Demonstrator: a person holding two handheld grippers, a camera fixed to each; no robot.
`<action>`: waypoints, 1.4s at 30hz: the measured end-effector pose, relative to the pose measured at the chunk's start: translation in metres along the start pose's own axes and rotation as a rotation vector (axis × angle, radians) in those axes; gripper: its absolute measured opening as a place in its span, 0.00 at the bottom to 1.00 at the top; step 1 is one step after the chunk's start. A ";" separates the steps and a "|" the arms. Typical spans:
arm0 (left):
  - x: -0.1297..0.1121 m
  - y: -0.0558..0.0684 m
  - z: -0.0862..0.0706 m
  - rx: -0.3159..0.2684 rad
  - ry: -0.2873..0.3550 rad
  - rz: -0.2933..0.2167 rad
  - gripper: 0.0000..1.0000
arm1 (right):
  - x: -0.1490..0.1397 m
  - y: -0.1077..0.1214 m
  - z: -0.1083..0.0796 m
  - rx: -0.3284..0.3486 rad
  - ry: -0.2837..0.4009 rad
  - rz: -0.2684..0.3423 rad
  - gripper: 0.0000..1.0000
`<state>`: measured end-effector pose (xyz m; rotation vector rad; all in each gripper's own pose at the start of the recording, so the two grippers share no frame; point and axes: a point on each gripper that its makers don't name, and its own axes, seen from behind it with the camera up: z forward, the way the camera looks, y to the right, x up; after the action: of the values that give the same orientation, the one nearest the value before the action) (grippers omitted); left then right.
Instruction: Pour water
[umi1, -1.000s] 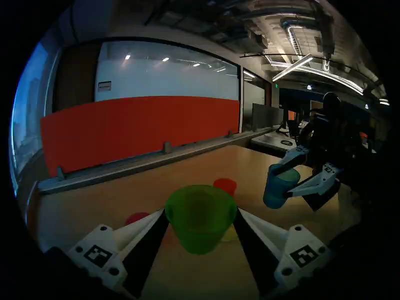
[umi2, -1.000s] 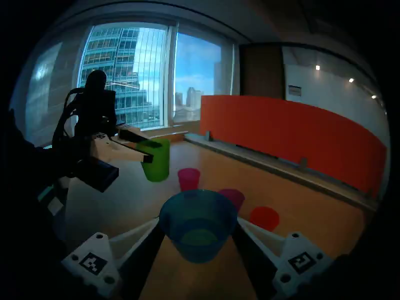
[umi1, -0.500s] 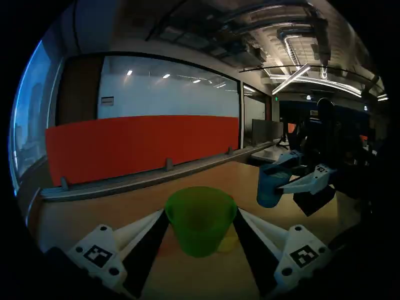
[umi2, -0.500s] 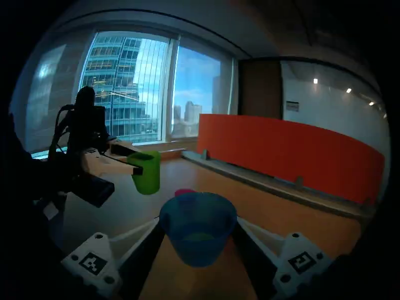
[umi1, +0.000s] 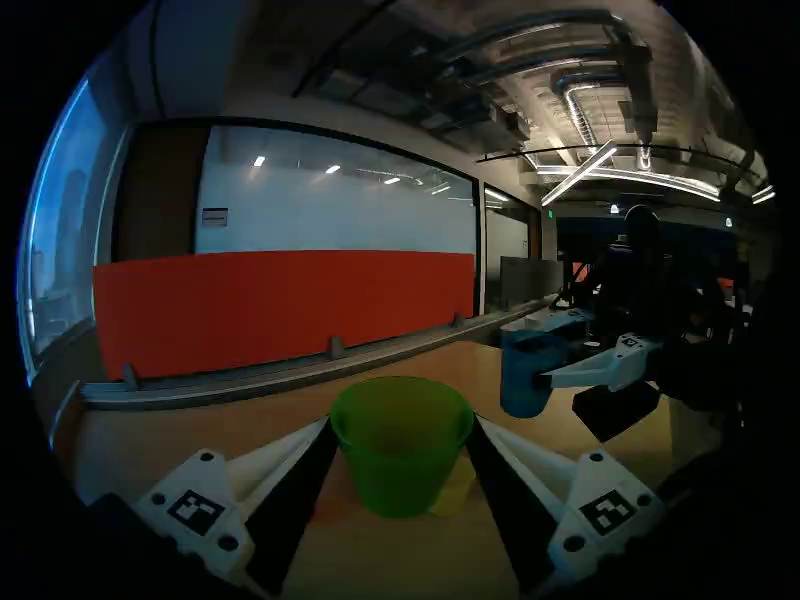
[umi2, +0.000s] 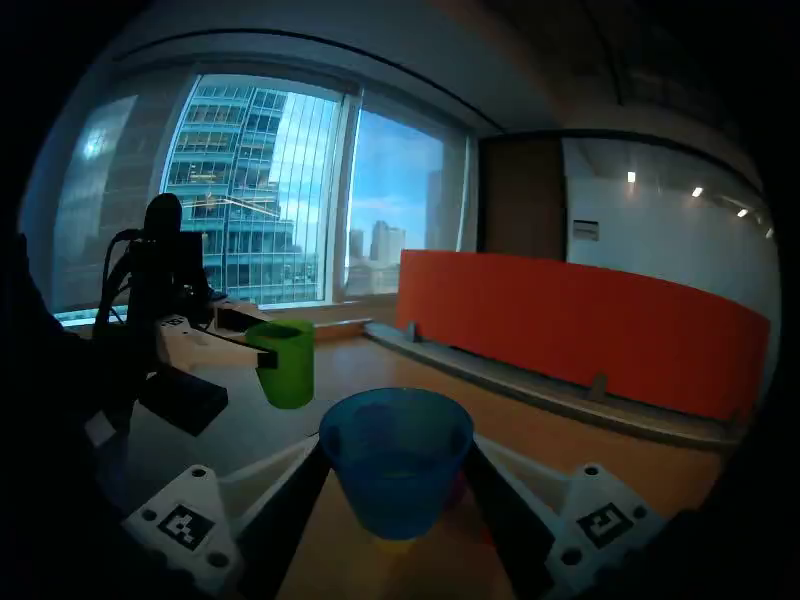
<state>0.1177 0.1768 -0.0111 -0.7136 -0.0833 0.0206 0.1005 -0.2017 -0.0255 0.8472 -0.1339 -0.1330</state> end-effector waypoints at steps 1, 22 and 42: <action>0.001 0.001 -0.001 -0.001 0.005 0.000 0.87 | 0.002 0.000 0.001 0.001 0.004 0.001 0.90; 0.017 0.011 -0.009 -0.018 0.060 0.012 0.88 | 0.021 0.002 0.006 0.004 0.035 -0.003 0.90; 0.000 0.030 -0.007 -0.076 0.026 0.009 0.88 | 0.050 0.003 0.006 0.032 0.052 -0.104 0.90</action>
<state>0.1185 0.1952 -0.0359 -0.7898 -0.0564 0.0164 0.1491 -0.2126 -0.0167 0.8890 -0.0437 -0.2064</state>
